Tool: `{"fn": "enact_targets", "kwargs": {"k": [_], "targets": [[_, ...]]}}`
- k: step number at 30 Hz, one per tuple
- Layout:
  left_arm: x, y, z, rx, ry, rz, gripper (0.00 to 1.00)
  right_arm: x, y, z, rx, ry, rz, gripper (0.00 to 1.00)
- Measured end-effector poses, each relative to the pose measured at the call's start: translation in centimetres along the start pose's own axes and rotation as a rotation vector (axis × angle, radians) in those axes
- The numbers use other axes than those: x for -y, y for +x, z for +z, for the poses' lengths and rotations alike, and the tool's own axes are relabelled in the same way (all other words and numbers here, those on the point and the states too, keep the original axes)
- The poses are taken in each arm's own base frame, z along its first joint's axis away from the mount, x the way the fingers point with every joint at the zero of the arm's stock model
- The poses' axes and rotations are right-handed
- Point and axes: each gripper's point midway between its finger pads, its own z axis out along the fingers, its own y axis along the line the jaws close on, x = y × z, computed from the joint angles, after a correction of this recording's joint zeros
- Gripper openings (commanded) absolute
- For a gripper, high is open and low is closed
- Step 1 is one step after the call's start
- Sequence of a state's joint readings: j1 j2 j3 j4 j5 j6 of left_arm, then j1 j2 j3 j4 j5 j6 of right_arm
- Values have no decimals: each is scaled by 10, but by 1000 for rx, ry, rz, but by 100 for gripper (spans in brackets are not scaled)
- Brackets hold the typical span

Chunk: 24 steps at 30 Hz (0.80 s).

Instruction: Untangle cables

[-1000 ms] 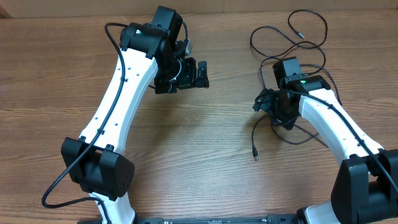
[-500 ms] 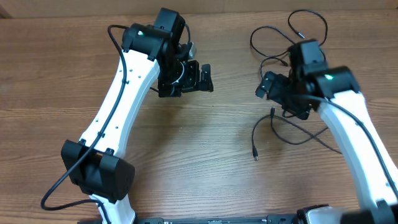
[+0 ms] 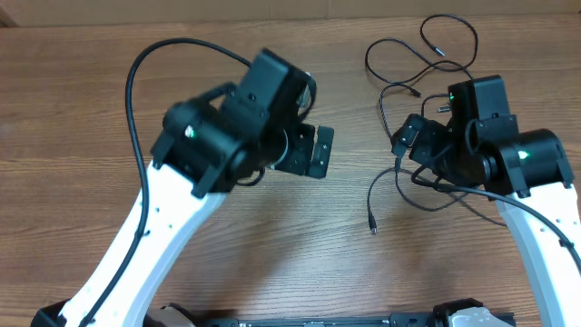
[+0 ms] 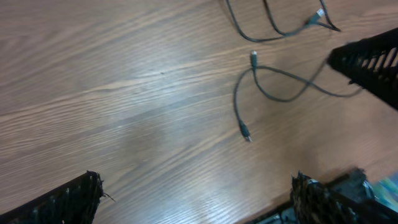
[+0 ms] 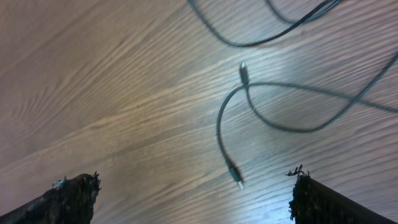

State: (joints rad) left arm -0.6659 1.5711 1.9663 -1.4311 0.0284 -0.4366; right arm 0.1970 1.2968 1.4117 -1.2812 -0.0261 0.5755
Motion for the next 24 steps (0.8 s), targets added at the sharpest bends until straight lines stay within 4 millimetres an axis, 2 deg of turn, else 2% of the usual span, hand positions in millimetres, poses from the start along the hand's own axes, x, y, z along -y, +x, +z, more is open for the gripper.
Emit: {"fn": "enact_targets", "kwargs": {"k": [8, 12, 17, 20, 24], "targets": [[9, 19, -31, 100, -109, 40, 99, -3, -17, -4, 87, -8, -2, 100], [-1, 30, -43, 106, -157, 5, 100, -12, -31, -6, 146, -39, -3, 100], [-15, 25, -48, 152, -229, -42, 100, -21, -45, -8, 203, -77, -4, 100], [-21, 19, -52, 176, -233, -72, 100, -22, -46, -9, 206, -80, -3, 100], [-39, 10, -79, 268, -200, -145, 99, -17, -39, -7, 179, -60, -3, 100]]}}
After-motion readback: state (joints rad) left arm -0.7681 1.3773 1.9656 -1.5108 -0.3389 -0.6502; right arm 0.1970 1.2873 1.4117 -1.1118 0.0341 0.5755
